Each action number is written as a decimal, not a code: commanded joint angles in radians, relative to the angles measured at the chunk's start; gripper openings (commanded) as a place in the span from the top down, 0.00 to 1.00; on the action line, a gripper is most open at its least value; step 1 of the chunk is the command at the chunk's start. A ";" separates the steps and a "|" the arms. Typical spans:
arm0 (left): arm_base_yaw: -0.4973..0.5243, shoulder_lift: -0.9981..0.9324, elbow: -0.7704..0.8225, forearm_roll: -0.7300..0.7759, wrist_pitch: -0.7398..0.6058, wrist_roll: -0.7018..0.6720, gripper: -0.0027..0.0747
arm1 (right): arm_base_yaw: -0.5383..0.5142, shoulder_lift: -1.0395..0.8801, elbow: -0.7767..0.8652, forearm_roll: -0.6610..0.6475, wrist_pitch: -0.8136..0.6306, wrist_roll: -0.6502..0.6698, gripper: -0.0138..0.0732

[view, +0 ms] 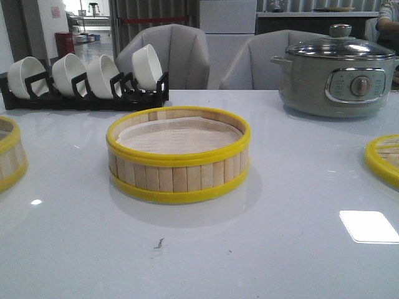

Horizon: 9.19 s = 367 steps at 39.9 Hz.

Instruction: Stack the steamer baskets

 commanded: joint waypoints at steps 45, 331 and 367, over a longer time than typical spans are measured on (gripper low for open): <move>0.000 -0.015 0.001 -0.003 -0.088 -0.001 0.85 | -0.008 -0.019 -0.016 -0.002 -0.091 -0.009 0.81; -0.107 1.822 -1.408 -0.214 0.685 0.049 0.85 | 0.002 0.995 -0.919 0.106 0.207 0.025 0.31; -0.731 1.988 -1.826 -0.227 0.849 0.049 0.85 | 0.002 0.995 -0.919 0.107 0.210 0.025 0.31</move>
